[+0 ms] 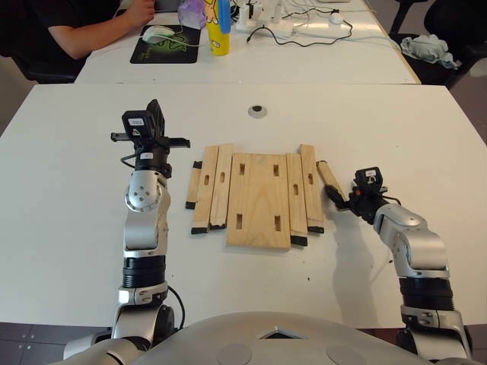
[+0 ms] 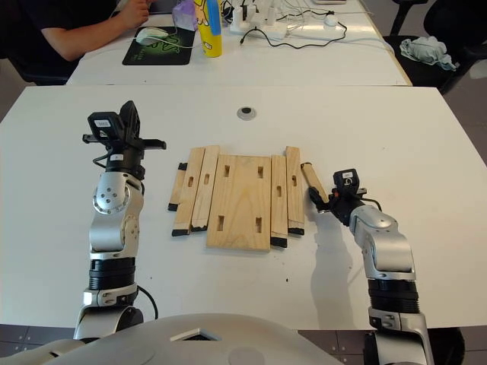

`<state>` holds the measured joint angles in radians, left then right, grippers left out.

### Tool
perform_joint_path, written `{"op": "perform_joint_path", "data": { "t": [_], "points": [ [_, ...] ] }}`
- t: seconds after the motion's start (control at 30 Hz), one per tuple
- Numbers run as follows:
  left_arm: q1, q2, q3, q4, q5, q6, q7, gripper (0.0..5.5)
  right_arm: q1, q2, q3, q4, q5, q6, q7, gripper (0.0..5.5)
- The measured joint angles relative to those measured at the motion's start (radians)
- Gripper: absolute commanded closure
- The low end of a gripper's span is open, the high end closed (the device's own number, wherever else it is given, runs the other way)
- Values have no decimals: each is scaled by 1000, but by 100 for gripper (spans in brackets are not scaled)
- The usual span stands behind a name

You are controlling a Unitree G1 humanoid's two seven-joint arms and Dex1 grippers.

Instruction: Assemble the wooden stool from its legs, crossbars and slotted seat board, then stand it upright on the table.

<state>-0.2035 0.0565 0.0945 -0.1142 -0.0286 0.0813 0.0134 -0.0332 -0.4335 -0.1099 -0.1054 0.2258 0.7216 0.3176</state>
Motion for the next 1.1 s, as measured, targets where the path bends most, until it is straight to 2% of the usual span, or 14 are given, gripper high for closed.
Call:
{"op": "perform_joint_path", "data": {
  "t": [0.27,0.43,0.63,0.93,1.1],
  "points": [
    [-16,6,8,13,-4,4,-1,550,6,-2,39,-15,-2,13,9,274],
    [-19,-1,32,13,-78,31,-24,550,5,-13,54,-15,-1,14,20,343],
    [-18,-1,27,8,-151,37,-101,475,0,-14,57,-14,11,21,27,412],
    [-35,-16,55,-6,-382,172,-194,358,-43,-8,1,74,-25,-36,-48,418],
    [-71,-62,94,-20,-661,414,-204,292,-45,46,-53,64,-10,-220,-57,418]
  ]
}}
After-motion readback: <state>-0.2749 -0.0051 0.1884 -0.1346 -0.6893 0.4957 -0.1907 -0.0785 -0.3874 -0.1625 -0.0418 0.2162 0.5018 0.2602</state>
